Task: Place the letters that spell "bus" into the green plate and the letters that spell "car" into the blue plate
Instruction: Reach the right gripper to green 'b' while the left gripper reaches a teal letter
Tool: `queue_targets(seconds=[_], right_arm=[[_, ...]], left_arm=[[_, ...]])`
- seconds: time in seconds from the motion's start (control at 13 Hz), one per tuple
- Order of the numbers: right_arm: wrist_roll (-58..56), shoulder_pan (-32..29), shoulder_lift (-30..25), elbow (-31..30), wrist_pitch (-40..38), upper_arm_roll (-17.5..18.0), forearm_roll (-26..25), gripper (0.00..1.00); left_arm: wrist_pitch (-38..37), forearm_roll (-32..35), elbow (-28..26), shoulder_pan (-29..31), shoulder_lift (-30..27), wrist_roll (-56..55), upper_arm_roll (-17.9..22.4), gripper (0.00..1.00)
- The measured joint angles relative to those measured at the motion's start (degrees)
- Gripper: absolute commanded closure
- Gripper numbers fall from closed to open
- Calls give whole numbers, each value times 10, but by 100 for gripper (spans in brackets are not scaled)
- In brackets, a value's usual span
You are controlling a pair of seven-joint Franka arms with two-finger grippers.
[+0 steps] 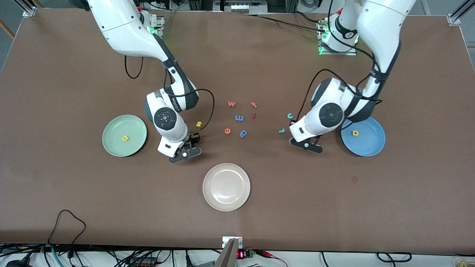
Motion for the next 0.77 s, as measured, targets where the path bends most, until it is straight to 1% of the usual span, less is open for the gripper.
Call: queue_targets(seconds=[0.15, 0.31, 0.38, 0.77], right_arm=[[0, 4, 5, 0, 2, 1, 0, 45], [0, 8, 8, 0, 6, 1, 0, 46], [0, 9, 8, 0, 6, 1, -1, 49], [-1, 9, 8, 1, 7, 0, -1, 49]], left_arm=[[12, 0, 16, -24, 29, -1, 0, 54], [13, 0, 29, -27, 45, 0, 0, 54], [13, 0, 32, -28, 49, 0, 0, 54], [13, 0, 33, -33, 50, 0, 0, 54]])
